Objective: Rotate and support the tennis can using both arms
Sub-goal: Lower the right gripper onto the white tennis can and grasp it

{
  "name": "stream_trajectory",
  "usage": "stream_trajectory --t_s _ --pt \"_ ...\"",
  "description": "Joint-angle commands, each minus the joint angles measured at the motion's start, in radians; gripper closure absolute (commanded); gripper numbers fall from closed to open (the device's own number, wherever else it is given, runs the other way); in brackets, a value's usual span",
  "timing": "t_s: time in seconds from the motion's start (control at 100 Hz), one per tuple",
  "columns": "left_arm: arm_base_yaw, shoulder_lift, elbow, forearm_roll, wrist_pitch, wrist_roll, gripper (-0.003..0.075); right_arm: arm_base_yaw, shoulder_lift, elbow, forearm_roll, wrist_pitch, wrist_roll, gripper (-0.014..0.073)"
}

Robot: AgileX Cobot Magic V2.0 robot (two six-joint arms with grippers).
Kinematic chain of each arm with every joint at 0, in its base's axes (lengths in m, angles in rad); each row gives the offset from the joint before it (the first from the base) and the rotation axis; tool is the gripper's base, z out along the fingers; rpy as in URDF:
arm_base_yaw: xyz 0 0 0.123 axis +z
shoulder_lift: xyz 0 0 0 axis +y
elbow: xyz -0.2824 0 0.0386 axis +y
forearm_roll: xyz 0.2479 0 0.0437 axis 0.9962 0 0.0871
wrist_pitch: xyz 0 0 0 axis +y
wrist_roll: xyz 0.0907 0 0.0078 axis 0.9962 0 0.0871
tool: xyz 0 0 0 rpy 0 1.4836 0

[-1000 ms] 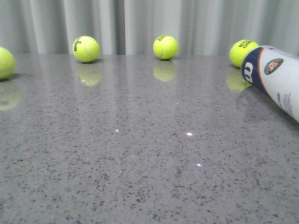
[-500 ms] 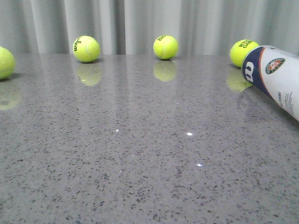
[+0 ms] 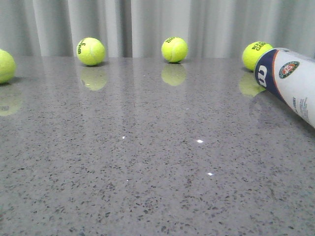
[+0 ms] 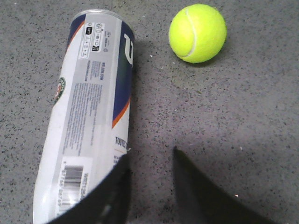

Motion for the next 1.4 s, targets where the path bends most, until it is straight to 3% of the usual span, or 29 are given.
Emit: stream_trajectory --t_s 0.0,0.05,0.16,0.46,1.05,1.14,1.31,1.39 --pt "0.004 -0.040 0.046 -0.002 -0.073 -0.008 0.0741 -0.006 0.079 -0.095 0.014 -0.013 -0.007 0.0032" --pt "0.004 -0.040 0.046 -0.002 -0.073 -0.008 0.0741 0.003 0.119 -0.128 0.027 0.009 -0.007 -0.0083" --pt "0.004 -0.040 0.046 -0.002 -0.073 -0.008 0.0741 0.037 0.199 -0.210 0.073 0.053 -0.007 -0.0040" --pt "0.004 -0.040 0.046 -0.002 -0.073 -0.008 0.0741 0.095 0.411 -0.386 0.190 0.174 0.009 -0.0039" --pt "0.004 -0.040 0.046 -0.002 -0.073 -0.008 0.0741 0.093 0.639 -0.396 0.182 0.156 0.024 -0.0038" --pt "0.004 -0.040 0.046 -0.002 -0.073 -0.008 0.0741 0.093 0.648 -0.396 0.182 0.158 0.024 0.0016" --pt "0.004 -0.040 0.046 -0.002 -0.073 -0.008 0.0741 0.095 0.646 -0.402 0.180 0.179 0.024 0.0263" --pt "0.004 -0.040 0.046 -0.002 -0.073 -0.008 0.0741 0.116 0.643 -0.429 0.160 0.209 0.021 0.0295"
